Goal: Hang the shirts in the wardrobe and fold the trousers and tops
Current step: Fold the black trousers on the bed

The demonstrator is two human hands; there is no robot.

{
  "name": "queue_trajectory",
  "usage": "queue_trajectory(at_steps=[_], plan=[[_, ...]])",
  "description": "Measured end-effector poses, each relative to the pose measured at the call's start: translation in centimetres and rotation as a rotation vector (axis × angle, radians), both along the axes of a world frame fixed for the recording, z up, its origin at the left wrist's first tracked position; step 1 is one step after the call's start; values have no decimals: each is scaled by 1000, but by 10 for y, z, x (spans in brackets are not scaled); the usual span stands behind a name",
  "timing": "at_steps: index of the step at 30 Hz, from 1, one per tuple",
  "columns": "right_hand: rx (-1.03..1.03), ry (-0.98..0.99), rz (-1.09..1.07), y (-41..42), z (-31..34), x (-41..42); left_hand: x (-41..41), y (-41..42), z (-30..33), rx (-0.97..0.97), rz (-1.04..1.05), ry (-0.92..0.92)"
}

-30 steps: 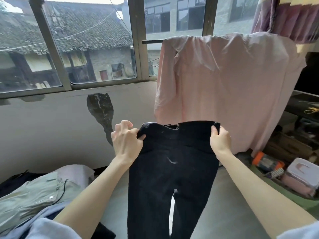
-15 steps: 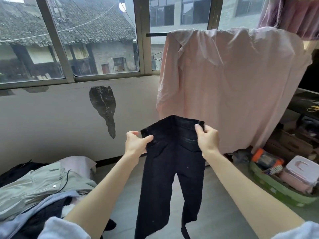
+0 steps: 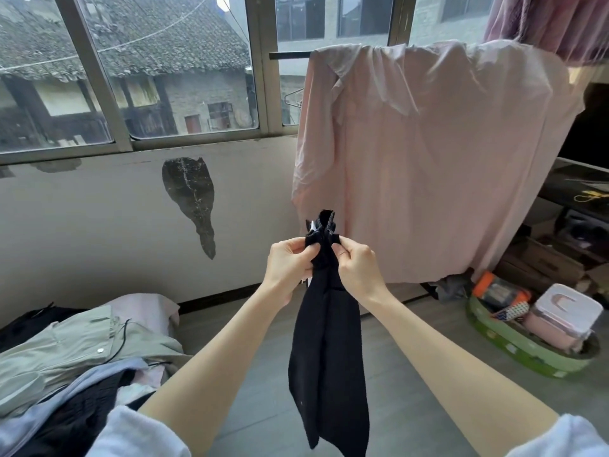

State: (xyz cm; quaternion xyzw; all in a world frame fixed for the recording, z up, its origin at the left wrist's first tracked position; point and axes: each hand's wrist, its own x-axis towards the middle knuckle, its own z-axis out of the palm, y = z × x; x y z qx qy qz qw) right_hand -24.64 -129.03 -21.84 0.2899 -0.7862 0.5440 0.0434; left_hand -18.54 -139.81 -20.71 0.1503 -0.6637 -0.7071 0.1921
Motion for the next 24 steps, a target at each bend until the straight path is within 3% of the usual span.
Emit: queue_trajectory(at_steps=[4,9,17,24], plan=[[-27,7,-23,-3,-1,1,0,-3,10,-60,-54,-58],[-3,-24,46,-4,3,0,11,-8,18,-84,-278,-79],[-115,-162,187,2,20,-8,10,-4,16,63,-320,-29],[-167,-93,93,0,41,-20,5,-8,20,189,-335,35]])
